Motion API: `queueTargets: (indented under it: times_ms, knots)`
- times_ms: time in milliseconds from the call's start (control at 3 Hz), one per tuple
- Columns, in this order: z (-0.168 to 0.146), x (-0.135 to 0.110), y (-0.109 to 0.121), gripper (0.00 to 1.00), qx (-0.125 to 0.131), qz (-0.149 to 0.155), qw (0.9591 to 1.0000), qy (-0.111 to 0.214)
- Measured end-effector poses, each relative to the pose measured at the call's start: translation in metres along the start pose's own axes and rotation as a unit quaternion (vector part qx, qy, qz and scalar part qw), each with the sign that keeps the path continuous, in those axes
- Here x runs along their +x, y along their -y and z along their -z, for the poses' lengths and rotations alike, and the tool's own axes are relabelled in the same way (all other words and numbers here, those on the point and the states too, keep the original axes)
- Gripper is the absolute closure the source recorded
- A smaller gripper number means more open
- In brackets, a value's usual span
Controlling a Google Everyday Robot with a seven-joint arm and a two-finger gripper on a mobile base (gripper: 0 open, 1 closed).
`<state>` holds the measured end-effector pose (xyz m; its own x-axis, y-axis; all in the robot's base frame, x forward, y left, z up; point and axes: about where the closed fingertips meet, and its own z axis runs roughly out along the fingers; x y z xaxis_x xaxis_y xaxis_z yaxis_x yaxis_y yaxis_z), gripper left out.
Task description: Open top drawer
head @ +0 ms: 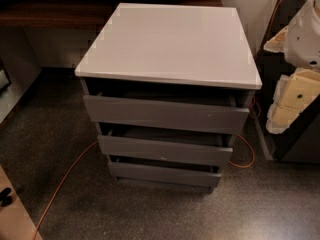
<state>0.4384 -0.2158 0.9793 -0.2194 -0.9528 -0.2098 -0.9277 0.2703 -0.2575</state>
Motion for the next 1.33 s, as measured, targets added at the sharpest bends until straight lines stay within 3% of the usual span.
queueTargets:
  times_ms: [333, 667, 1333]
  knots:
    - [0.0, 0.0, 0.0, 0.0, 0.0, 0.0, 1.0, 0.0]
    - [-0.022, 0.0, -0.004, 0.0, 0.003, 0.008, 1.0, 0.005]
    - [-0.094, -0.011, -0.005, 0.0, 0.014, 0.019, 0.9996, 0.014]
